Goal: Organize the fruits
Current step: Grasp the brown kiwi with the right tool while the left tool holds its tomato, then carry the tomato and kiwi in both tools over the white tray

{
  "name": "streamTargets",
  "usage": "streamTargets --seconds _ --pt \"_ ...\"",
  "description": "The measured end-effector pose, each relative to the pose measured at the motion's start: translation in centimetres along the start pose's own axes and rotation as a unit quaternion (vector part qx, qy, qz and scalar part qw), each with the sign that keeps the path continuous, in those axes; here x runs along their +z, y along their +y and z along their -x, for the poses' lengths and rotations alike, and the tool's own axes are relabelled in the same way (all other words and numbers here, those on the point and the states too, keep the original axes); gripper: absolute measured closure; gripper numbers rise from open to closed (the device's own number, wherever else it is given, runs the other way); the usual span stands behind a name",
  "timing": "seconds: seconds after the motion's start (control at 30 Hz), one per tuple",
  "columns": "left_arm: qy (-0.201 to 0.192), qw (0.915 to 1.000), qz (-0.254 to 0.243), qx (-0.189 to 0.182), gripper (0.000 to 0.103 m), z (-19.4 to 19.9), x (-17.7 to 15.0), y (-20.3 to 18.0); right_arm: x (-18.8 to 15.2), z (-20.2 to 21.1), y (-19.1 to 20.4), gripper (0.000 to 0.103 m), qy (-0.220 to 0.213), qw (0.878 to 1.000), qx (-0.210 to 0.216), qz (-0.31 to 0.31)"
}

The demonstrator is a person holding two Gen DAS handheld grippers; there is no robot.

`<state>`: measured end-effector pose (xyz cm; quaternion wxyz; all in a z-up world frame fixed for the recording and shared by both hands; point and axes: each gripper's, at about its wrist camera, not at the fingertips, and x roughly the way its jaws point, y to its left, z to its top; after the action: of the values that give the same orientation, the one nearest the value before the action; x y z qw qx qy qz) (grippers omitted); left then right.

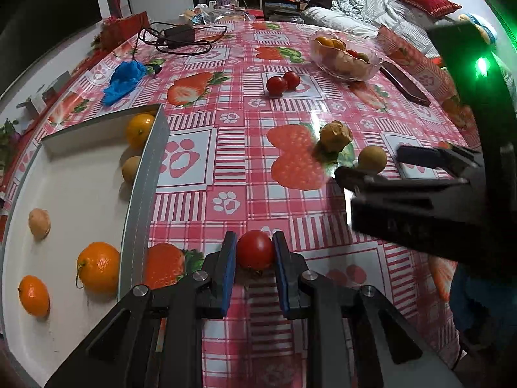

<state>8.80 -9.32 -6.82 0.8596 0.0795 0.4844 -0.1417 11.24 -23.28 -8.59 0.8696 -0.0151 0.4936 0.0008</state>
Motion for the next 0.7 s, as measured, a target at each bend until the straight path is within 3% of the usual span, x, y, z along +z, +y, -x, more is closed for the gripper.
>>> streamTargets --seconds 0.17,0.2,0.4,0.7 --pt "-0.001 1.0000 0.002 0.000 0.079 0.1 -0.1 0.1 0.4 0.6 0.8 0.056 -0.011 1.000 0.010 0.010" --pt "0.000 1.0000 0.003 -0.001 0.079 0.1 -0.2 0.1 0.2 0.9 0.6 0.072 -0.012 1.000 0.018 0.005" --pt "0.008 0.9994 0.014 -0.031 0.079 1.1 -1.4 0.2 -3.0 3.0 -1.9 0.073 -0.008 0.994 0.087 -0.061" --pt "-0.016 0.9980 0.007 -0.060 0.079 5.1 -3.0 -0.1 -7.3 6.0 -3.5 0.073 -0.005 0.990 0.096 -0.100"
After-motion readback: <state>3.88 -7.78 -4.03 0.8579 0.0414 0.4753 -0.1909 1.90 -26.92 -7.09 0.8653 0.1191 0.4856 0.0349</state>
